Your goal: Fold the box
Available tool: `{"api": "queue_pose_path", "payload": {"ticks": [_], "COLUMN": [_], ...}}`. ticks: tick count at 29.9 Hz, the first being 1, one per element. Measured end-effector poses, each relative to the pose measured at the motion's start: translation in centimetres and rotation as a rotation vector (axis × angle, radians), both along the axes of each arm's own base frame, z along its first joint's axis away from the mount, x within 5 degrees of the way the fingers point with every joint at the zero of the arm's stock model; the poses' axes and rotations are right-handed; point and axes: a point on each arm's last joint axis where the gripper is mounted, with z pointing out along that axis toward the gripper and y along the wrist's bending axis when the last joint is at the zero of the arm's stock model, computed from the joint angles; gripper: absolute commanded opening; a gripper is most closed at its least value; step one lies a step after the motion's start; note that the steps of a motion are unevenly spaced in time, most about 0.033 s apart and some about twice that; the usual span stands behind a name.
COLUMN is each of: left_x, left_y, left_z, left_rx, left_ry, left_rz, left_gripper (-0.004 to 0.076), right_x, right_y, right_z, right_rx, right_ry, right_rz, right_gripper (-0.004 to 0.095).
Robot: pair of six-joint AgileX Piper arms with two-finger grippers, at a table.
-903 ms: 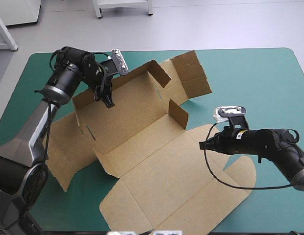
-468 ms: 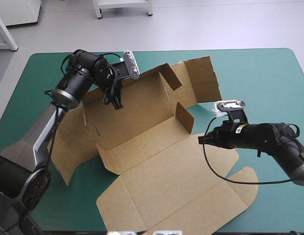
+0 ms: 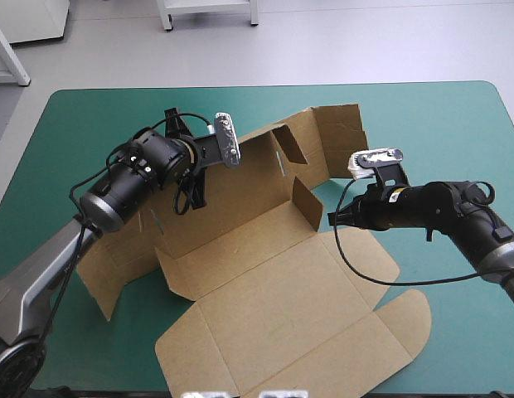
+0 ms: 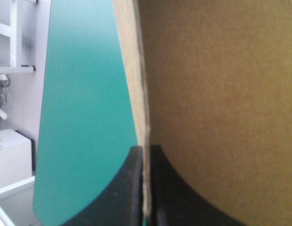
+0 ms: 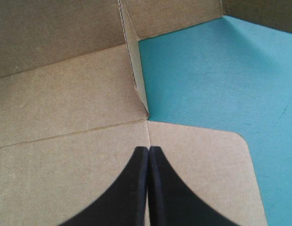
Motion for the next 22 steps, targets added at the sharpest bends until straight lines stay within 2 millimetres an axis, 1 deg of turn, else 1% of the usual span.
{"api": "queue_pose_path", "payload": {"ticks": [7,11,15,17,22], "left_x": [-1.8,-2.3,-2.3,-2.2,-2.6], "left_y": [-1.6,-1.8,-1.7,-1.6,-1.3], "left_z": [-1.1,-1.7,-2.4,-2.4,-1.1], "left_rx": [0.05,0.066,0.069,0.071,0.038], "left_ry": [-0.085,-0.144,-0.204,-0.236,-0.294], "left_rz": [-0.028,-0.019,0.008,0.018,0.007], "left_gripper": [-0.0008,-0.0008,-0.0008,-0.0008,-0.0008], "right_x": [0.7,1.3,2.4,2.8,4.0], "right_y": [0.3,0.4,0.8,0.9,1.2], "right_z": [0.7,1.0,1.6,2.0,2.7], "right_rx": [-0.004,-0.008,-0.004,-0.011,-0.028], "right_ry": [-0.007,-0.02,-0.034,-0.04,-0.044], "right_rz": [0.013,0.015,0.016,0.022,0.034], "right_gripper": [-0.0017,-0.0017,-0.0017,-0.0017,-0.0017]}}
